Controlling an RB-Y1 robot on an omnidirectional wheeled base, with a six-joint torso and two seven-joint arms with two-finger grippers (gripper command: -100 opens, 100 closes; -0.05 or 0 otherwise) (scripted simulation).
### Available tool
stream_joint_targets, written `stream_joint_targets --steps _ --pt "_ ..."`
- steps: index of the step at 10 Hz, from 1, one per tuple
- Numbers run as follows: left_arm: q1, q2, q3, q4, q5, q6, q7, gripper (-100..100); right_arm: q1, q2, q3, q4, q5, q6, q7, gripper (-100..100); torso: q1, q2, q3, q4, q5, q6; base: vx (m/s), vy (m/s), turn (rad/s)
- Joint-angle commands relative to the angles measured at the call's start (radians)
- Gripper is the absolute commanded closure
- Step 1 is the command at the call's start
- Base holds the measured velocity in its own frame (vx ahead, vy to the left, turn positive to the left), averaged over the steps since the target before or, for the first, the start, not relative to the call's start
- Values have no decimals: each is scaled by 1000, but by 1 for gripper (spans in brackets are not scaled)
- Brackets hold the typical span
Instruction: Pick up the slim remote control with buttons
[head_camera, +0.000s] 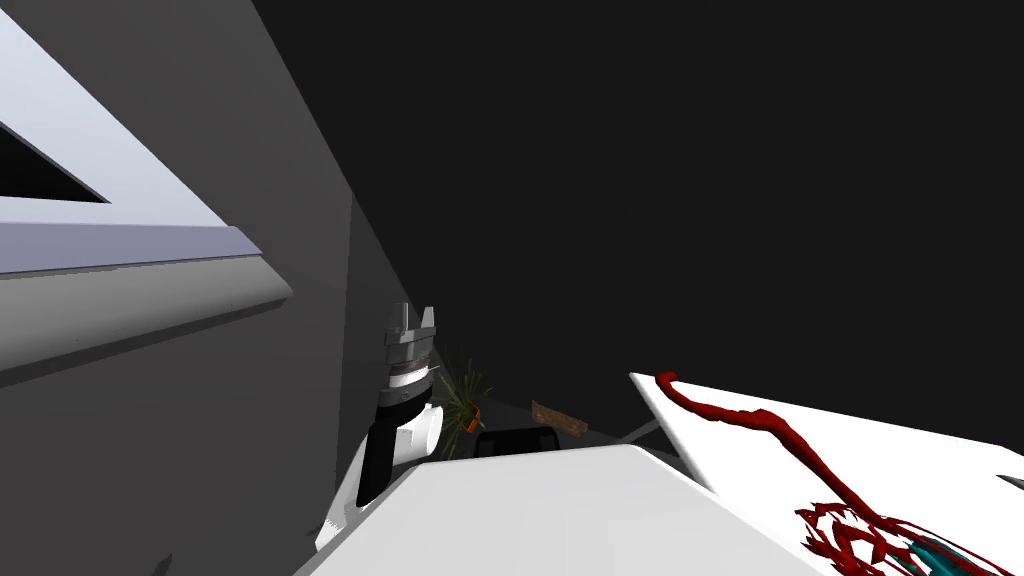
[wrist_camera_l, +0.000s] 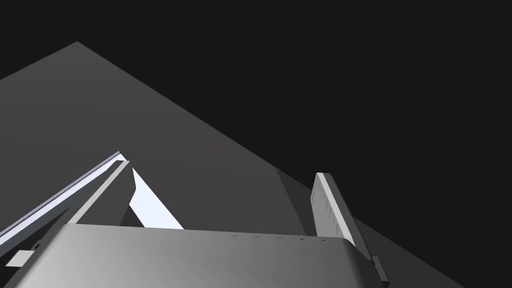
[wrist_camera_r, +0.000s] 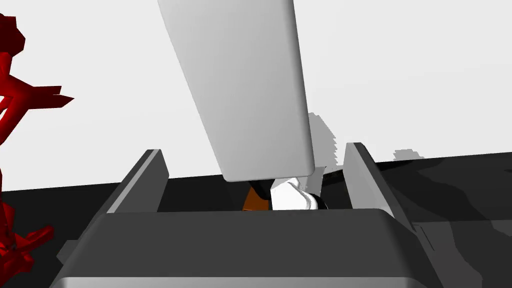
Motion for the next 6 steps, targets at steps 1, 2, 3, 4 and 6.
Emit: stream_joint_targets --steps 1,2,3,4,6 --pt "0 0 0 0 0 0 0 0 6 -22 15 21 26 -3 32 -100 0 0 0 0 0 0 1 -182 96" --pt "0 0 0 0 0 0 0 0 5 -35 24 30 37 -5 45 -100 -2 0 0 0 0 0 -12 -184 69" --pt "0 0 0 0 0 0 0 0 0 -45 34 35 46 -8 55 -100 -2 1 0 0 -1 0 -17 -153 42" --pt "0 0 0 0 0 0 0 0 1 -43 31 30 42 -2 39 -100 -1 1 1 1 0 0 -8 -62 9" --pt "0 0 0 0 0 0 0 0 -33 -41 56 61 43 -5 44 -100 6 0 0 0 1 -1 -5 2 30"
